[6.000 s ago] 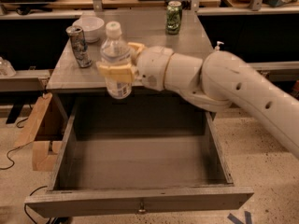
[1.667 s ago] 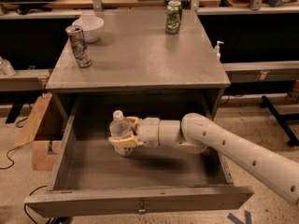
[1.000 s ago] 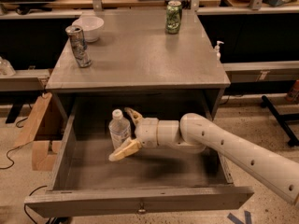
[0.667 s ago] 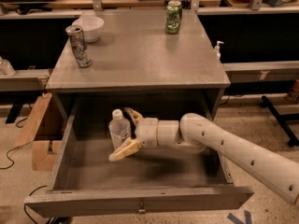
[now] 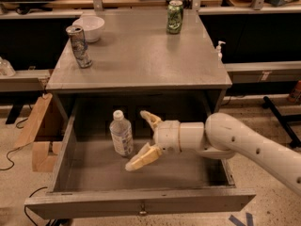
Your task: Place blue plastic bottle into top drawer
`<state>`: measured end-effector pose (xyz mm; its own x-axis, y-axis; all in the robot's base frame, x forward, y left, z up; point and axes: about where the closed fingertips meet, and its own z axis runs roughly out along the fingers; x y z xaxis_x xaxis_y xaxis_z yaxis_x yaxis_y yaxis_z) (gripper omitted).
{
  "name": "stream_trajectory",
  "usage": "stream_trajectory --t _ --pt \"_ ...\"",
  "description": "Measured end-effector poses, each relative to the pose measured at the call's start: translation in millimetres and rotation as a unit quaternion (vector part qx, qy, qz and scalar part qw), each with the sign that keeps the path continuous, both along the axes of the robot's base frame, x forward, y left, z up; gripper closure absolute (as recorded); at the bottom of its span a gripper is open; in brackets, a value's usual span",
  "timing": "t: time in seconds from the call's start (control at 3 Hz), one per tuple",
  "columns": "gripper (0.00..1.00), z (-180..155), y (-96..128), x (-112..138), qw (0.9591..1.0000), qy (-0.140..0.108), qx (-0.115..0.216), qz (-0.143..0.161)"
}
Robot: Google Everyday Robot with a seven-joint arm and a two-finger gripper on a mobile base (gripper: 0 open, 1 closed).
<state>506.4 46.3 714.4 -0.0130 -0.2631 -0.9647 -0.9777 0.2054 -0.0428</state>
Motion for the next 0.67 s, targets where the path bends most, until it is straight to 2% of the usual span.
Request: stream_trajectory --t 0.33,0.67 --pt "0.00 29 -30 -21 0.9996 -0.001 -0.027 -0.002" --pt "0.00 64 -60 -24 0.9986 0.009 -0.051 0.007"
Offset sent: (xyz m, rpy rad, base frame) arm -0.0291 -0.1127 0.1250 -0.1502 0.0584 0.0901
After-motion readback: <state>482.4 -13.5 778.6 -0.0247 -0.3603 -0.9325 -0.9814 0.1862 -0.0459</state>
